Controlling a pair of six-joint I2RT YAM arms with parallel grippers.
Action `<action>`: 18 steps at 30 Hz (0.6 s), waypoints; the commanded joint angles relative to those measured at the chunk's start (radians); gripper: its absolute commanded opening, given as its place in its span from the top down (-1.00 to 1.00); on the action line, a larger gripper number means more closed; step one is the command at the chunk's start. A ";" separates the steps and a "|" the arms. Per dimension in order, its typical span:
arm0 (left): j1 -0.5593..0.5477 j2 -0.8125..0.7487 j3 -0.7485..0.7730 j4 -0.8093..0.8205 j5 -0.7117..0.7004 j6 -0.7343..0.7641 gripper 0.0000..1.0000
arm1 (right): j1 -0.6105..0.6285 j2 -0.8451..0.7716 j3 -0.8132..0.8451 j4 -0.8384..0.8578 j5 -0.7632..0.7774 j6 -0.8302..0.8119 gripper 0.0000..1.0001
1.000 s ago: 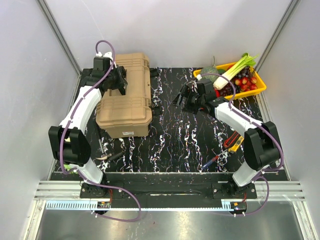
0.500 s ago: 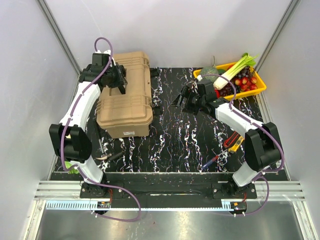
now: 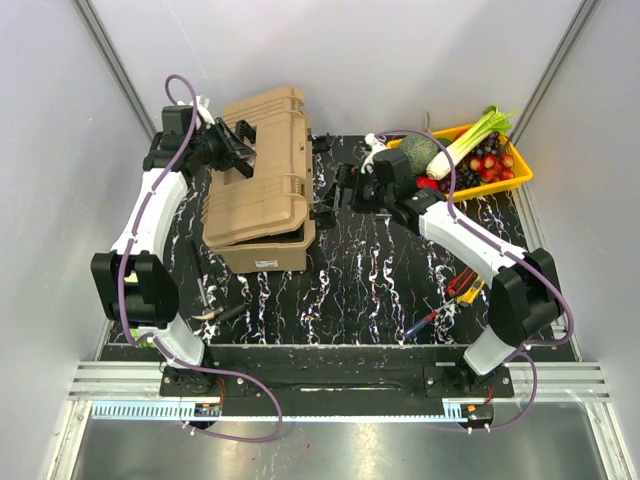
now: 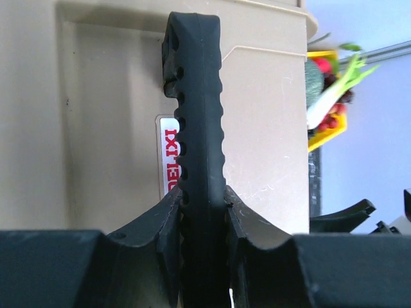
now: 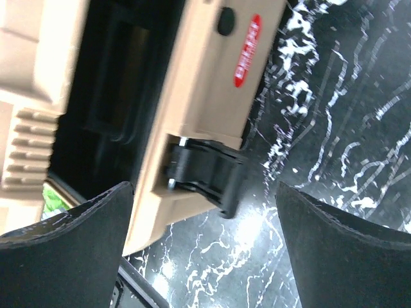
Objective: Pack the tool kit
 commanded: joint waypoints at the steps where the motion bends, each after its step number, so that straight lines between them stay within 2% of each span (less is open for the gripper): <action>1: 0.090 -0.159 -0.032 0.445 0.305 -0.116 1.00 | 0.068 -0.001 0.094 0.011 0.036 -0.137 -0.94; 9: 0.263 -0.129 -0.173 0.731 0.516 -0.318 1.00 | 0.144 0.083 0.148 -0.018 0.100 -0.205 -0.93; 13: 0.323 -0.086 -0.184 0.806 0.608 -0.383 1.00 | 0.165 0.133 0.180 -0.049 0.169 -0.208 -0.84; 18: 0.358 -0.072 -0.202 0.839 0.617 -0.403 1.00 | 0.179 0.142 0.191 -0.035 0.177 -0.206 -0.81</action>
